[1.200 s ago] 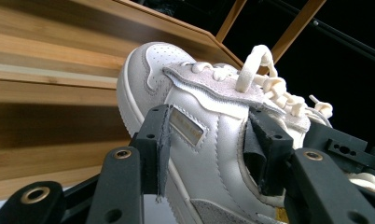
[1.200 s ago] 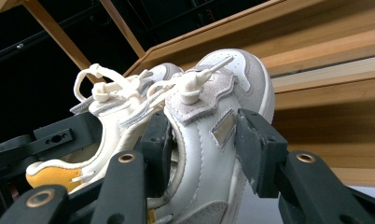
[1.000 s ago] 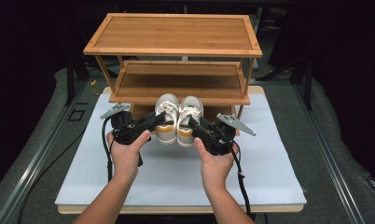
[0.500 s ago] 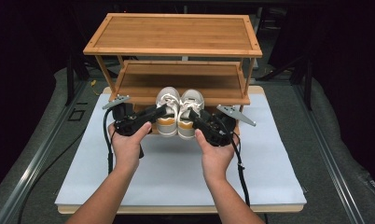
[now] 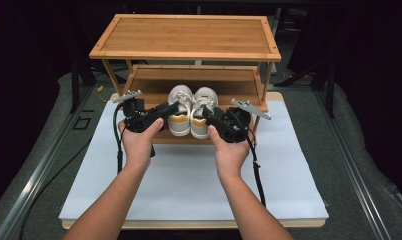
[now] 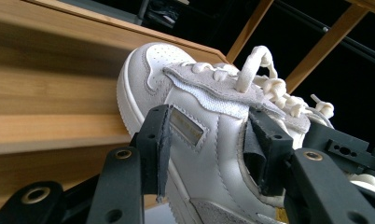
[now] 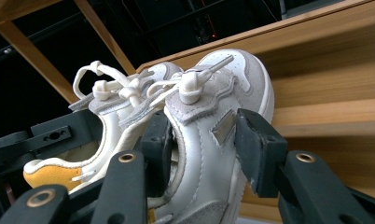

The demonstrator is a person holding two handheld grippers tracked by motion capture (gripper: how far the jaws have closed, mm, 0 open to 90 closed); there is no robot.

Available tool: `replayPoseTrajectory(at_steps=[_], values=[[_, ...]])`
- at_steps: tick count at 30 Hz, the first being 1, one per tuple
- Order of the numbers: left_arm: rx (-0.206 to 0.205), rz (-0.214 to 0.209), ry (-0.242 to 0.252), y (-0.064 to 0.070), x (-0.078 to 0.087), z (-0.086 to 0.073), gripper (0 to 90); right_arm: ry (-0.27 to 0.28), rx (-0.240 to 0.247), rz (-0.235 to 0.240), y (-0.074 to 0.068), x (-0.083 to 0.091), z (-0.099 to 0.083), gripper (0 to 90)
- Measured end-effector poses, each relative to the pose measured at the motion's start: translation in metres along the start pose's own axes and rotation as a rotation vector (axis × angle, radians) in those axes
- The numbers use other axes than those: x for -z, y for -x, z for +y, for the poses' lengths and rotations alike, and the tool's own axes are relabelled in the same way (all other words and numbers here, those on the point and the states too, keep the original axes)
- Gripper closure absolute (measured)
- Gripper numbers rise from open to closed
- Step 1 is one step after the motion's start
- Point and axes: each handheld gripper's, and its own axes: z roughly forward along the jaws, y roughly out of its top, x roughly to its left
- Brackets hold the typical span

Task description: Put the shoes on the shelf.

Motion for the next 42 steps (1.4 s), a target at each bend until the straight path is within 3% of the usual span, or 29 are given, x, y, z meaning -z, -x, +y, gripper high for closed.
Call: replayPoseTrajectory(at_steps=[2,4,5,10,13,14,17,18,23,26,29,33,34,35,42], values=[[-0.001,0.003,0.001,-0.002,-0.003,0.003,54.4,0.007,0.001,0.000,0.001,-0.004,0.001,57.3],[-0.003,0.005,0.004,-0.004,-0.006,0.005,54.4,-0.022,0.004,-0.010,0.001,-0.006,0.004,57.3],[0.001,0.002,0.001,-0.006,-0.008,0.007,54.4,-0.004,0.002,-0.020,0.001,-0.009,0.004,57.3],[0.007,0.008,-0.003,-0.011,-0.016,0.014,54.4,0.001,-0.002,-0.001,0.005,-0.022,0.010,57.4],[0.015,0.004,-0.004,-0.014,-0.021,0.016,54.4,-0.024,0.005,-0.021,0.006,-0.025,0.014,57.4],[0.020,0.000,-0.004,-0.015,-0.022,0.017,54.4,-0.001,0.002,-0.016,0.007,-0.028,0.014,57.4],[0.026,-0.001,-0.008,-0.019,-0.027,0.017,54.4,-0.030,0.007,-0.031,0.008,-0.030,0.017,57.4],[0.035,-0.003,-0.005,-0.020,-0.027,0.017,54.4,-0.011,0.006,-0.018,0.009,-0.033,0.017,57.4],[0.042,0.001,-0.011,-0.024,-0.031,0.018,54.4,-0.037,0.007,-0.033,0.010,-0.037,0.018,57.4],[0.041,0.001,-0.016,-0.027,-0.032,0.019,54.4,-0.023,-0.003,-0.020,0.011,-0.041,0.018,57.4],[0.044,0.002,-0.024,-0.029,-0.034,0.020,54.4,-0.056,0.006,-0.032,0.012,-0.042,0.019,57.4],[0.049,0.003,-0.025,-0.030,-0.037,0.022,54.4,-0.037,0.005,-0.026,0.013,-0.047,0.020,57.4],[0.045,0.005,-0.030,-0.031,-0.038,0.022,54.4,-0.058,0.008,-0.041,0.013,-0.047,0.022,57.4],[0.046,0.005,-0.033,-0.031,-0.039,0.022,54.4,-0.038,0.006,-0.032,0.013,-0.049,0.022,57.4],[0.053,0.008,-0.041,-0.032,-0.043,0.025,54.3,-0.050,-0.007,-0.034,0.017,-0.053,0.024,57.4]])
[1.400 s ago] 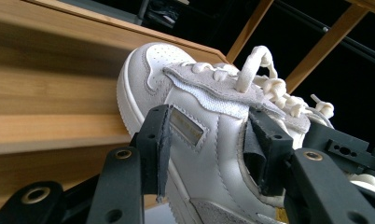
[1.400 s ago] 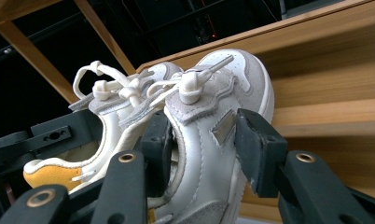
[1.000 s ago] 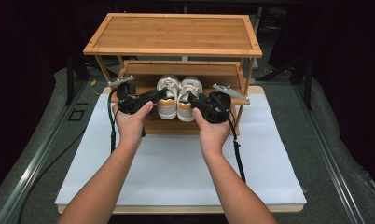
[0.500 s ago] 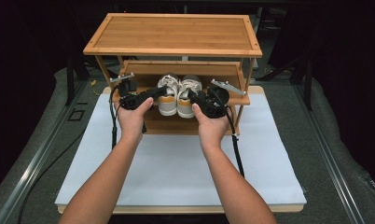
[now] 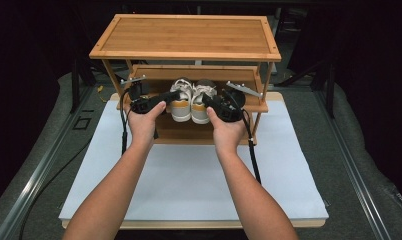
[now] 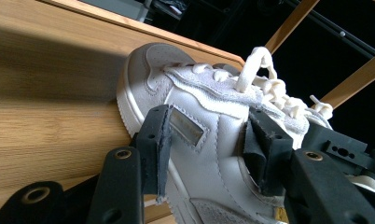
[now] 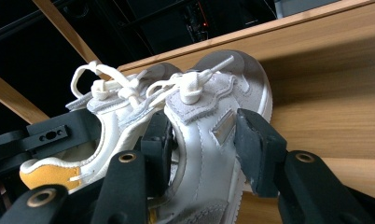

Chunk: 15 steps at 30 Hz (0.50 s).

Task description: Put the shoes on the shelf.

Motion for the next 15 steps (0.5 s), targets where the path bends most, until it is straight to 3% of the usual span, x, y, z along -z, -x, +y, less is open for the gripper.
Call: replayPoseTrajectory(at_steps=[11,15], values=[[0.021,0.003,-0.020,-0.0022,-0.0040,0.0055,53.4,-0.042,-0.008,-0.018,0.0025,-0.0043,0.0066,56.8],[0.020,0.012,-0.030,-0.0006,-0.0056,0.0077,52.9,-0.030,-0.022,-0.003,0.0041,-0.0066,0.0076,56.1]])
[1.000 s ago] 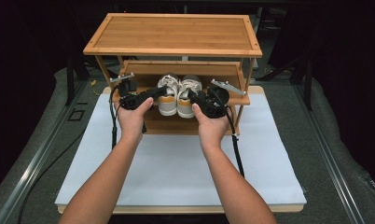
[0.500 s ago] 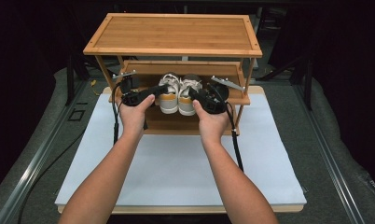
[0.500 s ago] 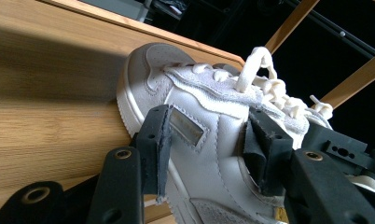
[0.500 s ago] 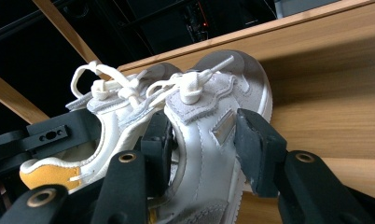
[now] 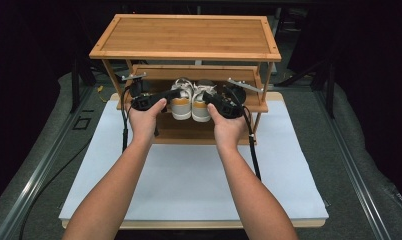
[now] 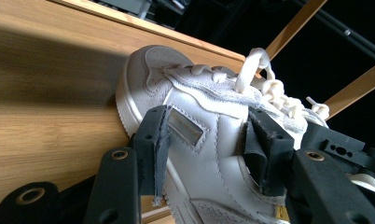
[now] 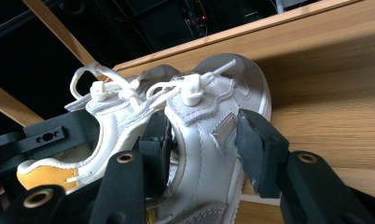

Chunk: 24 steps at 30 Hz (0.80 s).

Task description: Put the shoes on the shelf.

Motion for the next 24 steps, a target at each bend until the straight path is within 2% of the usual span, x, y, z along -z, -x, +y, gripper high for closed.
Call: replayPoseTrajectory(at_steps=[3,4,5,8,14,16,18,21,24], values=[[0.004,0.000,-0.005,-0.0011,-0.0015,0.0018,52.7,-0.008,0.000,-0.011,-0.0008,-0.0007,0.0015,55.8],[0.008,-0.003,-0.003,-0.0017,-0.0018,0.0020,52.5,0.002,-0.003,0.002,-0.0004,-0.0019,0.0014,55.7],[0.010,-0.005,-0.002,-0.0021,-0.0019,0.0019,52.1,-0.005,-0.004,-0.008,-0.0005,-0.0020,0.0020,55.6],[0.014,-0.014,0.015,-0.0029,-0.0027,0.0030,49.8,0.002,-0.014,0.001,0.0012,-0.0039,0.0036,53.6],[0.006,-0.014,0.016,-0.0027,-0.0028,0.0050,47.8,-0.008,-0.005,-0.006,0.0010,-0.0049,0.0077,52.4],[0.003,-0.022,0.027,-0.0026,-0.0017,0.0057,47.4,-0.001,-0.005,0.010,0.0016,-0.0055,0.0083,50.3],[0.013,-0.038,0.059,-0.0020,0.0003,0.0066,45.6,0.011,0.004,0.010,0.0013,-0.0050,0.0084,50.2],[-0.007,-0.033,0.058,0.0006,0.0022,0.0092,45.7,0.018,0.010,0.010,0.0007,-0.0043,0.0086,50.2],[-0.011,-0.047,0.064,0.0029,0.0045,0.0104,47.1,0.026,0.011,0.014,0.0003,-0.0029,0.0095,50.5]])
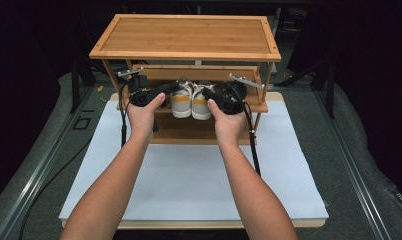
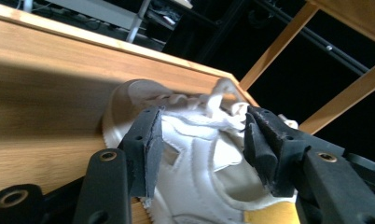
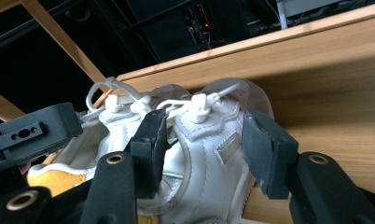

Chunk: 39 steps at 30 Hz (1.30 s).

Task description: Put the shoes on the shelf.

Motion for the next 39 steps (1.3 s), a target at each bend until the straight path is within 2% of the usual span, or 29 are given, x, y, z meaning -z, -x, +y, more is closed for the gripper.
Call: replayPoseTrajectory(at_steps=[4,5,6,7,8,10,14,21,24,29,32,38,39], values=[[-0.010,0.000,-0.005,0.004,0.002,0.001,48.7,0.011,0.016,0.002,-0.003,0.003,0.002,52.0],[-0.015,-0.003,-0.006,0.005,0.003,0.001,49.0,-0.004,0.020,0.009,-0.003,0.006,0.003,52.2],[-0.019,-0.002,-0.003,0.006,0.004,0.001,49.7,0.015,0.019,0.009,-0.005,0.006,0.004,52.5],[-0.024,0.001,-0.001,0.007,0.005,0.001,50.4,0.009,0.025,0.001,-0.007,0.008,0.004,53.1],[-0.029,0.003,-0.003,0.008,0.007,0.002,50.9,0.014,0.032,0.016,-0.008,0.009,0.004,53.3],[-0.037,0.007,0.002,0.009,0.010,0.002,52.2,0.018,0.045,0.014,-0.011,0.013,0.005,54.2],[-0.076,0.041,0.015,0.011,0.017,0.002,54.0,0.033,0.065,0.004,-0.011,0.020,0.006,58.5],[-0.072,0.021,0.031,0.007,0.031,-0.002,64.4,0.046,0.083,-0.001,-0.006,0.030,0.002,65.8],[-0.111,0.044,0.021,0.007,0.034,-0.004,67.1,0.051,0.080,0.003,-0.002,0.034,-0.001,68.1],[-0.111,0.045,0.026,0.001,0.042,-0.010,73.0,0.069,0.077,0.016,0.003,0.041,-0.009,72.0],[-0.115,0.046,0.011,-0.002,0.043,-0.016,77.1,0.054,0.085,0.020,0.005,0.045,-0.014,74.0],[-0.122,0.047,-0.011,-0.005,0.041,-0.028,82.7,0.057,0.079,0.018,0.010,0.046,-0.025,80.0],[-0.125,0.052,-0.015,-0.005,0.041,-0.030,83.1,0.027,0.083,0.004,0.011,0.047,-0.025,80.8]])
